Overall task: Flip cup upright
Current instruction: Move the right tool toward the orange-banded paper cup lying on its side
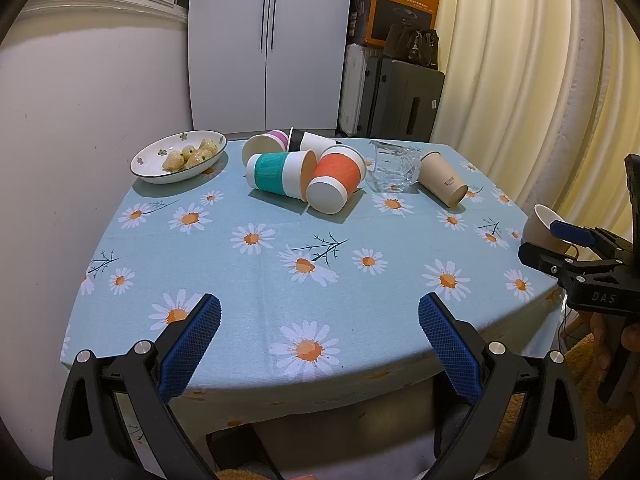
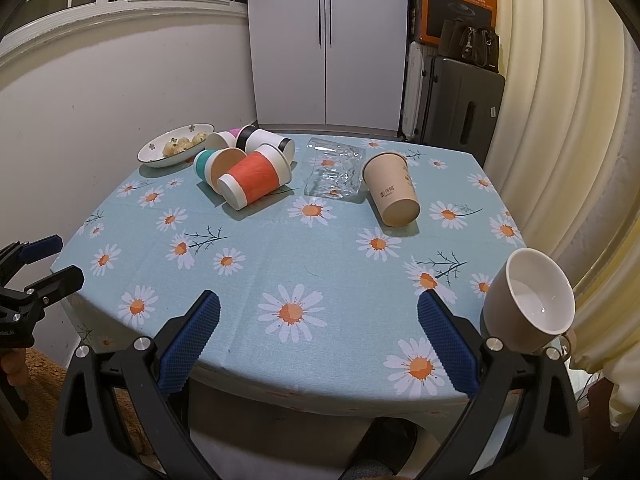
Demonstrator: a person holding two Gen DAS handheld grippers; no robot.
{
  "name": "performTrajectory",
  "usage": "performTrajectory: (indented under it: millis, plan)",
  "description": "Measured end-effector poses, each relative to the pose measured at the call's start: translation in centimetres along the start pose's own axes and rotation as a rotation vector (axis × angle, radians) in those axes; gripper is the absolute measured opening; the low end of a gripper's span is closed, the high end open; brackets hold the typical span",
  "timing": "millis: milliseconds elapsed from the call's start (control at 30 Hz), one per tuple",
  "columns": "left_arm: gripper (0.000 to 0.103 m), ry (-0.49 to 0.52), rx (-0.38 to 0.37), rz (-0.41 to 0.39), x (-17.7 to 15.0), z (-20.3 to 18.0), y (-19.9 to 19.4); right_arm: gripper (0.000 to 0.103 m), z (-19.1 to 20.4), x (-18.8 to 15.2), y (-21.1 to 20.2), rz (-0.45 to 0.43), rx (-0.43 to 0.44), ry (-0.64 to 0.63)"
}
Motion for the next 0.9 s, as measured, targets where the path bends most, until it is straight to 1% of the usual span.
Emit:
performTrajectory:
  millis: [267, 433, 533, 700, 767, 900]
  plan:
    - [0.097, 0.002, -0.001, 0.004, 0.1, -0.1, 0.1, 0.098, 0.0, 0.3, 0.1, -0.001, -0.006, 0.007]
    - [0.097, 0.007, 0.012, 0.033, 0.2, 0.0, 1.0, 0.098, -0.5, 0.7, 0.4, 0.017, 0.009, 0.030]
    - [0.097, 0.029, 0.000, 0.047, 1.0, -0.2, 1.6, 0.098, -1.0, 1.4, 0.7, 0.022, 0.017, 0.044]
    - [0.097, 0.053, -0.053, 0.075, 2.4, -0.6, 2.5, 0.098, -1.8, 2.8, 1.2, 0.025, 0.043, 0.067]
    - [0.097, 0.070, -0.060, 0.079, 3.1, -0.9, 2.8, 0.098, -2.2, 3.5, 1.4, 0.026, 0.053, 0.075]
    - [0.097, 0.120, -0.109, 0.109, 5.3, -2.0, 4.3, 0.098, -2.5, 5.2, 1.9, 0.021, 0.053, 0.075]
Point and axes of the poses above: each gripper's, at about its wrist camera, not at the fingertips, and y roughly the way its jaws point, z to its left, x to its top, the point moved 2 cm from there along y, roughly the way its jaws point, and after that the axes turned 4 degrees about x, right-handed, at the moved point
